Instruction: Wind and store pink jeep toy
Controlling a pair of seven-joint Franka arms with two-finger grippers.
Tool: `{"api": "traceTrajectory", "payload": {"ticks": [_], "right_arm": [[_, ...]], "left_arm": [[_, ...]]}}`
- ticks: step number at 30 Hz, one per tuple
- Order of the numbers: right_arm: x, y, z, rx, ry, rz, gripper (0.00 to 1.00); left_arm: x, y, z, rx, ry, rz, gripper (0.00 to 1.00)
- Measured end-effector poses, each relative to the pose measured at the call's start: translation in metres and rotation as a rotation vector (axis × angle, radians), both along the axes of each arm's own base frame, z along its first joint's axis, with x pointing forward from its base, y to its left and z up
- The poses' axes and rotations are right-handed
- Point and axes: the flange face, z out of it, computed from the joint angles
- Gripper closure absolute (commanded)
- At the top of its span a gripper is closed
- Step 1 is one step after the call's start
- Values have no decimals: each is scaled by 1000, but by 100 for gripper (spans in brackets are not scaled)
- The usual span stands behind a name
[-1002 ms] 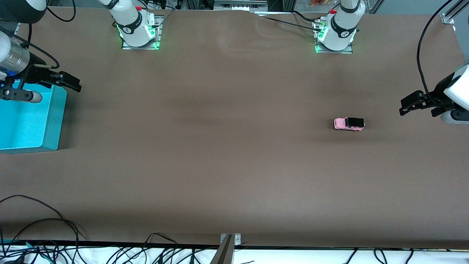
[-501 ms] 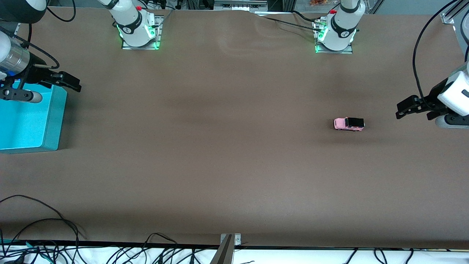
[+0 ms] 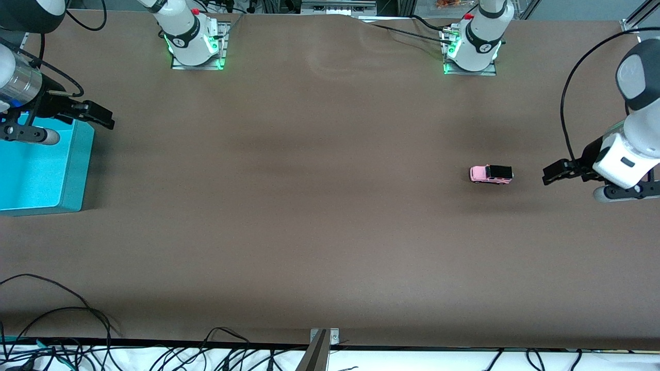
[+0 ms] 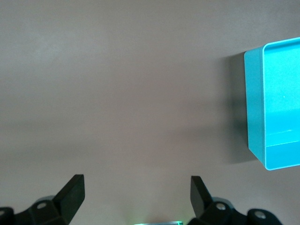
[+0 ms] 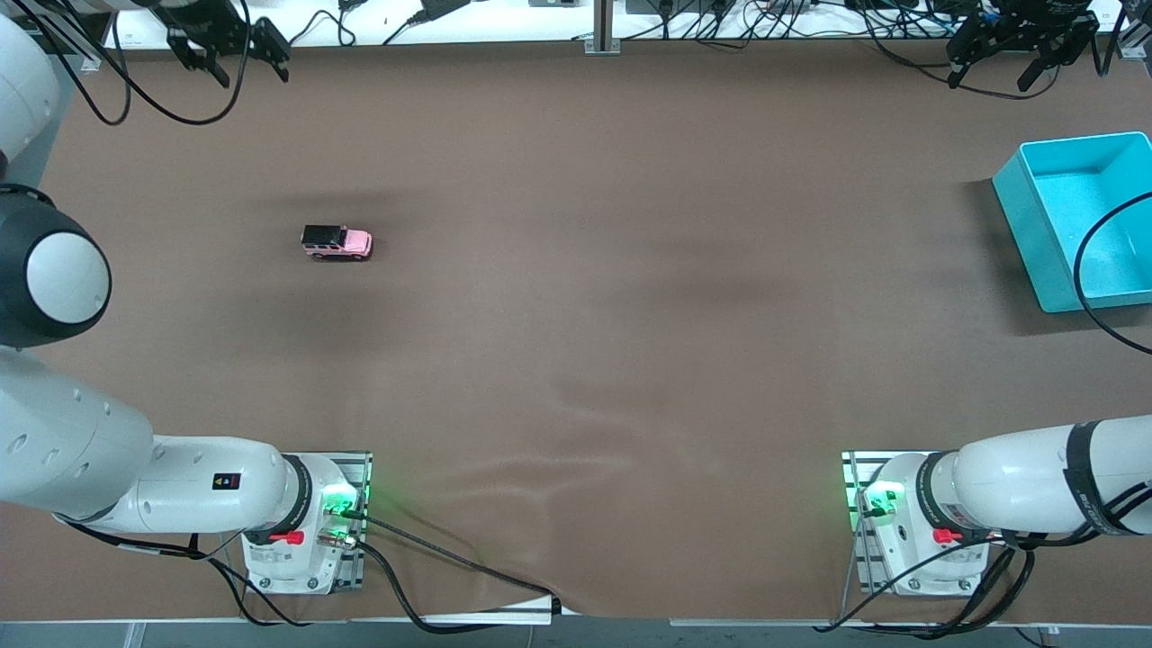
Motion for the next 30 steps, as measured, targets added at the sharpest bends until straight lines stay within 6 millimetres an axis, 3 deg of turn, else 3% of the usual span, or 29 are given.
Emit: {"api": "traceTrajectory", "payload": {"ticks": [13,19,25,30], "right_arm": [[0,0,0,0,0,0,0],[0,0,0,0,0,0,0],[0,0,0,0,0,0,0],[0,0,0,0,0,-1,0]], "left_arm": [[-3,17,-82,13,42,397,0],[-21,12,-122,27,73,612,0],[-46,-5,-170,40,72,835,0],[-62,-12,-194,48,69,1000,0]]}}
